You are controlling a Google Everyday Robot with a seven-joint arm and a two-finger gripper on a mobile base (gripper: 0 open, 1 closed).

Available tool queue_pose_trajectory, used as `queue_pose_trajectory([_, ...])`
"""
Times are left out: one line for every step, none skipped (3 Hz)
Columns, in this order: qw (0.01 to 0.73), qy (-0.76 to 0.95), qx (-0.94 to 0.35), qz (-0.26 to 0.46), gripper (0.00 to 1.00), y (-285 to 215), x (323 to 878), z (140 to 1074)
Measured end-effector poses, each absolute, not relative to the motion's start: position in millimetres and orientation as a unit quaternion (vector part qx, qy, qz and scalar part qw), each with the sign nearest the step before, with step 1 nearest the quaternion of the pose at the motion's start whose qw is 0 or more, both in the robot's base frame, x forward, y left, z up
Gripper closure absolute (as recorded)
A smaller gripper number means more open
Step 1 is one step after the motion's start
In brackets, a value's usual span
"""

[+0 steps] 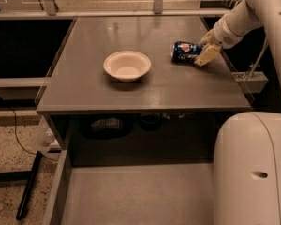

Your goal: Place pepsi can into top drawer

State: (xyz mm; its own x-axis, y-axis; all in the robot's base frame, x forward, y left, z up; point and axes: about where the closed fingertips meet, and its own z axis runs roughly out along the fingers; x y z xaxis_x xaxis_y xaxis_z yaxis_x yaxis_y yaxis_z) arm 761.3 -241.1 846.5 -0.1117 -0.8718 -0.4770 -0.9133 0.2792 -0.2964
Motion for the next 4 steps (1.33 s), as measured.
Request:
queue_pose_trajectory([0.291,0.745,-0.599,0.044,1.00,-239.1,758.0,842.8])
queue_pose_trajectory([0.292,0.745,-0.599,0.044,1.00,-239.4,757.5,844.4])
queue_pose_trajectory([0.304,0.745,-0.592,0.050,1.00,-247.9,743.4,847.7])
queue_pose_trajectory([0.361,0.740,-0.567,0.038,1.00,-271.1,702.5,894.0])
